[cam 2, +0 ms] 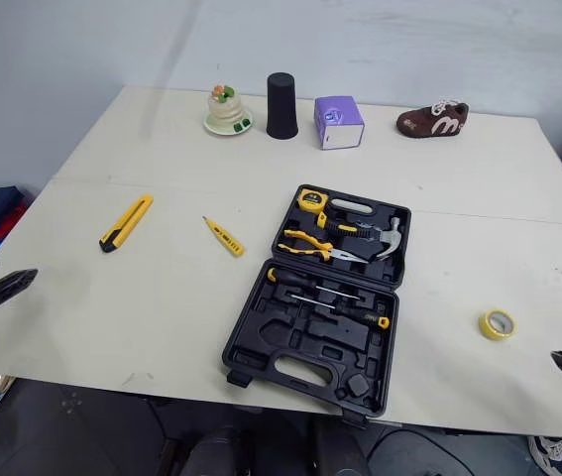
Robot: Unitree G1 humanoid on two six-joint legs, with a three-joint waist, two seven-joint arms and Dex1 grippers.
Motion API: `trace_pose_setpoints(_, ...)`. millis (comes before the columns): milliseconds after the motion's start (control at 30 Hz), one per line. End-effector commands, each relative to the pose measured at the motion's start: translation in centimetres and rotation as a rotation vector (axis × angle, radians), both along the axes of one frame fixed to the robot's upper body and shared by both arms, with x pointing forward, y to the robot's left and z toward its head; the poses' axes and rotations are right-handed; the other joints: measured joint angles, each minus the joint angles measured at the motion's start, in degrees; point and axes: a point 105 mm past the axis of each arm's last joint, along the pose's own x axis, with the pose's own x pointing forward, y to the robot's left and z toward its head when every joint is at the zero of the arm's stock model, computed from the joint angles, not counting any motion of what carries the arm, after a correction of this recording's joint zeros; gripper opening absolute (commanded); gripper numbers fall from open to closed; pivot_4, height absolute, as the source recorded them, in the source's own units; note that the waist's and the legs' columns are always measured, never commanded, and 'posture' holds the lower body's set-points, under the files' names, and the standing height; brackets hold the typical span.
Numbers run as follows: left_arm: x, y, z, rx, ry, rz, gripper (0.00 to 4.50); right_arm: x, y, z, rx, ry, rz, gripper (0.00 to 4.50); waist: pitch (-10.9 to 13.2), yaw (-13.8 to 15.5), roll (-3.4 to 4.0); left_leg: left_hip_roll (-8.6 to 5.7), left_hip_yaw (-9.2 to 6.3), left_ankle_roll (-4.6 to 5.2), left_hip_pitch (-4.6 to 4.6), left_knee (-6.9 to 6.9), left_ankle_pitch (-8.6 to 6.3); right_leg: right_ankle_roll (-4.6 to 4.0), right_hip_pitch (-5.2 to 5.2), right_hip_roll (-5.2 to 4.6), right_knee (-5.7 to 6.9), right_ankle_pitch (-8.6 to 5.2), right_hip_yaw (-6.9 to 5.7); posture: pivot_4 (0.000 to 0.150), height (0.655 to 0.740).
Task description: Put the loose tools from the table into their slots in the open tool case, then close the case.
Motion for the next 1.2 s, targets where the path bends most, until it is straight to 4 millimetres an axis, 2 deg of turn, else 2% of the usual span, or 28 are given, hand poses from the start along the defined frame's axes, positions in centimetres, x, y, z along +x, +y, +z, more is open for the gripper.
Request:
trace_pose_setpoints(33,0.5,-0.4,0.7,0.036,-0.02,-0.024,4.5,0.1,-1.5,1.0,-0.043,-0.06,-0.041,4.48,0.0,-0.1,-0.04,0.06,-0.03,-0.02,-0.01,-0.03,0.0,0.04,-0.04,0.05,0.02,0.02,-0.04,0.15,0.7383)
trace_pose_setpoints(167,1.4,-2.2,0.8,0.041,-0.03,-0.053,4.5,1.7,-0.3,1.2,-0.031,-0.106,0.009,4.48,0.0,-0.4,0.06,0.11,-0.05,-0.06,-0.02,-0.06,0.03,-0.01,-0.08,0.11,0.09,-0.01,-0.06,0.15,0.7383)
trace_pose_setpoints(233,2.1,-4.2,1.6,0.034,-0.076,-0.081,4.5,2.3,0.3,2.0,-0.008,-0.152,0.025,4.48,0.0,-0.4,0.15,0.11,-0.05,-0.05,-0.02,-0.05,0.04,0.0,-0.08,0.11,0.13,-0.01,-0.06,0.15,0.7383)
trace_pose_setpoints(333,3.3,-9.7,2.7,0.003,-0.113,-0.189,4.5,3.4,1.9,3.4,0.038,-0.222,0.063,4.48,0.0,-0.1,0.18,0.1,-0.05,-0.02,-0.05,0.02,0.07,0.08,-0.06,0.14,0.17,0.03,-0.04,0.15,0.7383)
trace_pose_setpoints(433,3.9,-14.9,2.9,-0.047,-0.077,-0.242,4.5,4.4,5.3,4.4,0.057,-0.245,0.185,4.48,0.0,0.2,0.18,0.09,-0.06,0.01,-0.09,0.11,0.1,0.21,-0.02,0.19,0.18,0.1,0.01,0.15,0.7383)
trace_pose_setpoints(500,4.0,-17.3,2.9,-0.065,-0.043,-0.255,4.5,4.8,7.7,5.1,0.065,-0.25,0.272,4.48,0.0,0.2,0.18,0.07,-0.09,-0.02,-0.13,0.14,0.2,0.36,-0.01,0.26,0.18,0.17,0.05,0.15,0.7383)
trace_pose_setpoints(600,5.1,-21.6,2.6,-0.183,0.028,-0.212,4.5,5.4,13.6,6.5,0.091,-0.246,0.497,4.48,0.0,0.2,0.17,0.05,-0.13,-0.05,-0.1,0.17,0.28,0.43,0.05,0.31,0.2,0.21,0.08,0.15,0.7383)
trace_pose_setpoints(633,5.3,-22.5,2.2,-0.219,0.068,-0.191,4.5,5.3,15.2,6.8,0.102,-0.239,0.559,4.48,0.0,0.2,0.17,0.04,-0.17,-0.04,-0.13,0.27,0.31,0.49,0.05,0.34,0.25,0.25,0.08,0.15,0.7383)
trace_pose_setpoints(767,6.0,-24.7,0.8,-0.25,0.221,-0.09,4.5,5.0,19.8,7.6,0.127,-0.22,0.736,4.48,0.1,-0.1,-0.01,-0.07,-0.2,-0.24,-0.13,0.42,0.56,0.62,0.05,0.36,0.43,0.32,0.17,0.15,0.7383)
trace_pose_setpoints(833,6.9,-26.7,0.6,-0.314,0.269,-0.077,4.5,5.1,22.0,8.0,0.139,-0.232,0.815,4.48,0.1,0.1,-0.12,-0.09,-0.28,-0.35,-0.13,0.45,0.67,0.61,0.05,0.4,0.47,0.32,0.16,0.15,0.7383)
trace_pose_setpoints(900,7.8,-27.8,0.8,-0.3,0.288,-0.062,4.5,5.4,23.8,8.3,0.179,-0.257,0.866,4.48,0.2,0.2,-0.2,-0.16,-0.37,-0.37,-0.17,0.46,0.76,0.63,0.05,0.39,0.47,0.34,0.15,0.15,0.7383)
trace_pose_setpoints(967,8.8,-28.2,0.9,-0.327,0.31,0.002,4.5,5.3,25.7,8.2,0.218,-0.257,0.932,4.48,0.2,0.2,-0.25,-0.21,-0.41,-0.42,-0.21,0.46,0.81,0.64,0.04,0.38,0.46,0.34,0.14,0.15,0.7383)
trace_pose_setpoints(1067,9.9,-28.5,0.7,-0.387,0.347,0.074,4.5,5.0,27.6,7.9,0.237,-0.242,0.996,4.48,0.2,0.3,-0.28,-0.23,-0.44,-0.45,-0.28,0.4,0.83,0.64,-0.01,0.36,0.4,0.35,0.11,0.15,0.7383)
trace_pose_setpoints(1133,10.4,-28.0,-0.1,-0.371,0.386,0.144,4.5,4.9,28.4,7.9,0.253,-0.246,1.015,4.48,0.2,0.2,-0.29,-0.24,-0.43,-0.46,-0.29,0.32,0.84,0.65,-0.02,0.35,0.32,0.34,0.11,0.15,0.7383)
trace_pose_setpoints(1200,10.9,-28.5,-0.3,-0.35,0.406,0.146,4.5,5.0,29.0,8.1,0.277,-0.267,1.021,4.48,0.2,0.3,-0.29,-0.21,-0.41,-0.48,-0.28,0.29,0.85,0.65,-0.01,0.36,0.25,0.34,0.12,0.15,0.7383)
